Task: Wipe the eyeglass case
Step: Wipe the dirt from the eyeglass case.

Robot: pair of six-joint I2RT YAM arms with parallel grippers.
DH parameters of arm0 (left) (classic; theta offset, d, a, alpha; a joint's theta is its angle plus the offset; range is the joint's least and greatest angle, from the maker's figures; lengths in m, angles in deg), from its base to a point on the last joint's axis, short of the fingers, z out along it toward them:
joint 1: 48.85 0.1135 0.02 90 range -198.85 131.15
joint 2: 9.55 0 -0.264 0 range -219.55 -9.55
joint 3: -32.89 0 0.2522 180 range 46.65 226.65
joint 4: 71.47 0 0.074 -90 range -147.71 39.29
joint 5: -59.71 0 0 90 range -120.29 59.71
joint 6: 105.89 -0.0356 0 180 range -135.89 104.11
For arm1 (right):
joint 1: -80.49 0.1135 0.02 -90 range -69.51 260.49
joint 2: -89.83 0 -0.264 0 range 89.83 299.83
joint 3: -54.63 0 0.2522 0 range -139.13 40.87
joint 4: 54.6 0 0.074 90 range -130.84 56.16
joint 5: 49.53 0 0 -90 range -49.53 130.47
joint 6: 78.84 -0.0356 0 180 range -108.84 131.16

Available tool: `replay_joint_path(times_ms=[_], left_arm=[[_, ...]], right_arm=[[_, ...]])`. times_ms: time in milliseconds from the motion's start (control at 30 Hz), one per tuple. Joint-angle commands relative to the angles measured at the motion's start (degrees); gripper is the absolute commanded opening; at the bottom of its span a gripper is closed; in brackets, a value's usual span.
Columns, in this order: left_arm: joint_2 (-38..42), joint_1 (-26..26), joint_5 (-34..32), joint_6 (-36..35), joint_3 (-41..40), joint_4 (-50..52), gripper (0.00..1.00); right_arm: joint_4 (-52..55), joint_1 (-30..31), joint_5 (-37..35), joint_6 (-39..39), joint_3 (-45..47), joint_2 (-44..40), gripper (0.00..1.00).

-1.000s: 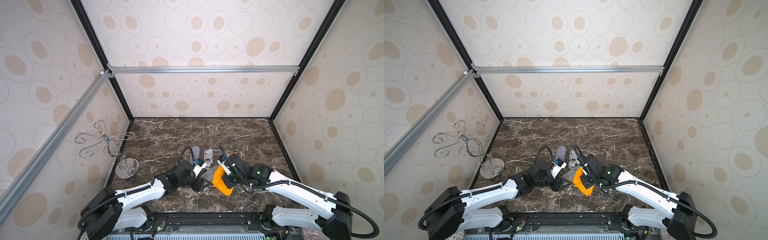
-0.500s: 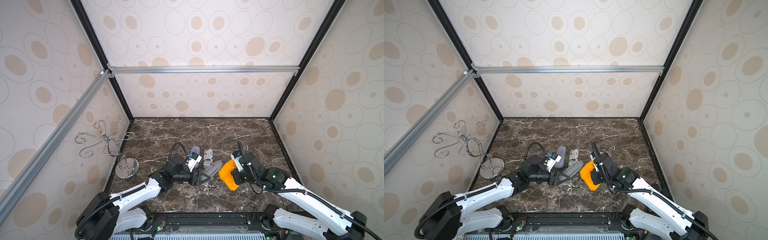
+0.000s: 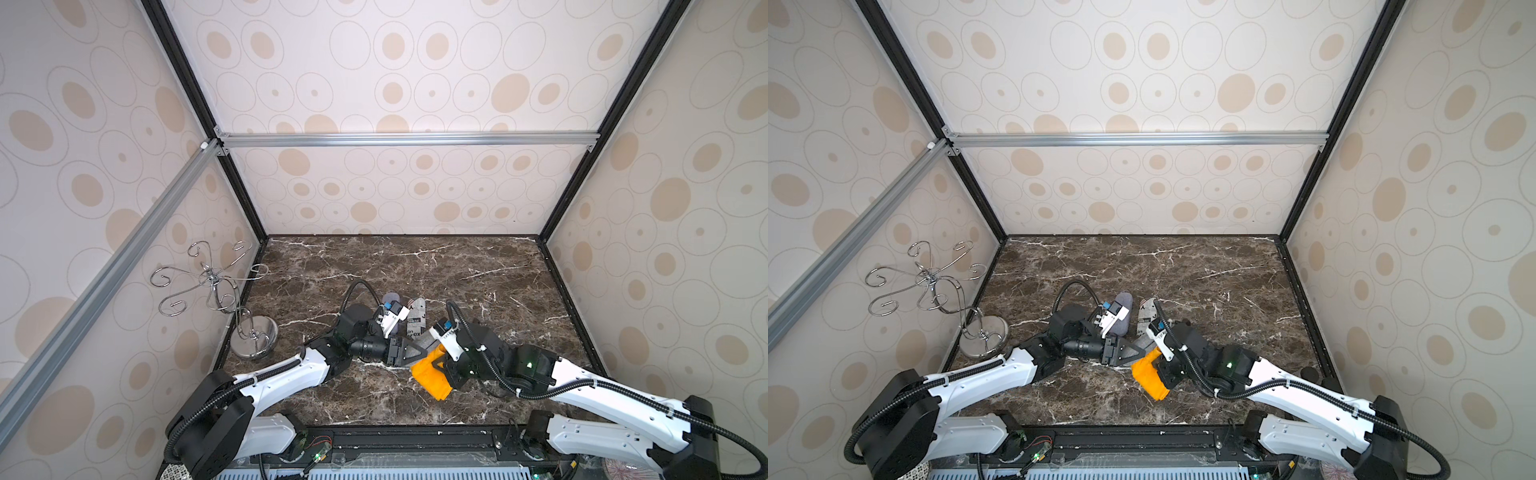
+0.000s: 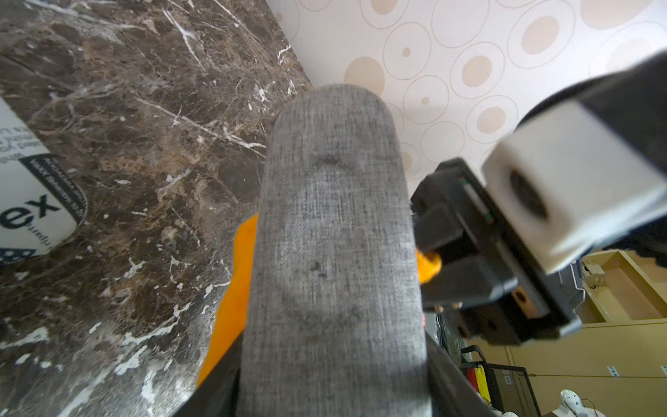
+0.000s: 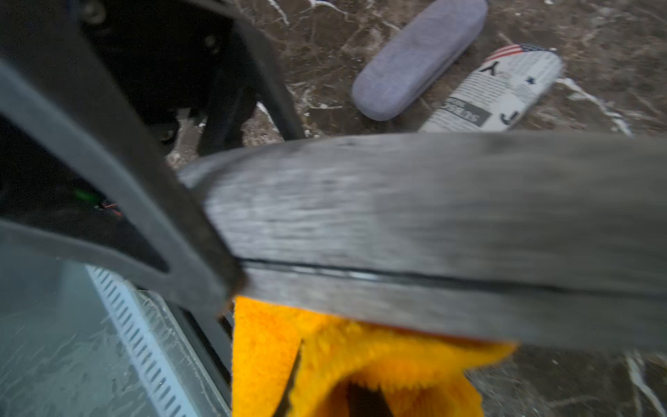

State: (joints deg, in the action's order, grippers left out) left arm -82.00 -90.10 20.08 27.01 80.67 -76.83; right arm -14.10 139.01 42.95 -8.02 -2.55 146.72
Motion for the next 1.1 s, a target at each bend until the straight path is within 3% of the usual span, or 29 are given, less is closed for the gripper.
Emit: replay_joint_path(times_ms=[0, 167, 300, 467, 533, 600, 700, 800, 867, 1000, 1067], left_arm=[[-1.0, -0.33, 2.15, -0.76, 3.27, -1.15, 0.4], [-2.16, -0.28, 2.16, -1.83, 2.3, -1.14, 0.39], [-1.83, -0.33, 2.22, -2.53, 0.93, -1.1, 0.39], [-0.96, -0.34, 2.89, -2.98, -0.14, -1.2, 0.39], [-0.61, -0.4, 2.98, -3.28, -0.13, -0.86, 0.39], [-0.42, -0.35, 2.68, -3.74, 0.03, -0.34, 0.39], [-0.89, -0.33, 2.45, -4.19, 0.59, -0.15, 0.39], [-1.57, -0.32, 2.28, -4.35, 0.83, -0.9, 0.39], [-1.98, -0.33, 2.01, -4.47, 0.99, -1.18, 0.39], [-2.35, -0.32, 2.02, -4.54, 1.22, -1.77, 0.39], [-2.34, -0.35, 2.15, -4.75, 1.05, -1.64, 0.39]], right_arm=[[-9.92, 1.82, 5.13, -0.77, 1.25, -0.68, 0.0], [-5.59, 1.23, -7.52, -2.91, 2.24, -5.08, 0.0], [1.95, -4.47, -12.98, -3.91, 1.03, -8.37, 0.0], [7.25, -14.63, -13.04, -3.13, -0.26, -10.39, 0.0], [7.8, -15.06, -12.28, -1.38, -1.18, -9.81, 0.0], [6.39, -15.08, -6.83, -0.03, -1.46, -9.15, 0.0], [3.81, -12.75, 0.29, 0.41, -1.66, -7.1, 0.0], [2.4, -4.91, -2.36, 0.99, -2.3, -5.05, 0.0], [-0.21, -0.96, -0.29, 0.78, -2.32, -3.52, 0.0], [-2.59, 2.97, 1.79, 0.39, -2.52, -0.57, 0.0], [-2.68, 2.91, -1.43, -0.75, -2.21, -0.49, 0.0]])
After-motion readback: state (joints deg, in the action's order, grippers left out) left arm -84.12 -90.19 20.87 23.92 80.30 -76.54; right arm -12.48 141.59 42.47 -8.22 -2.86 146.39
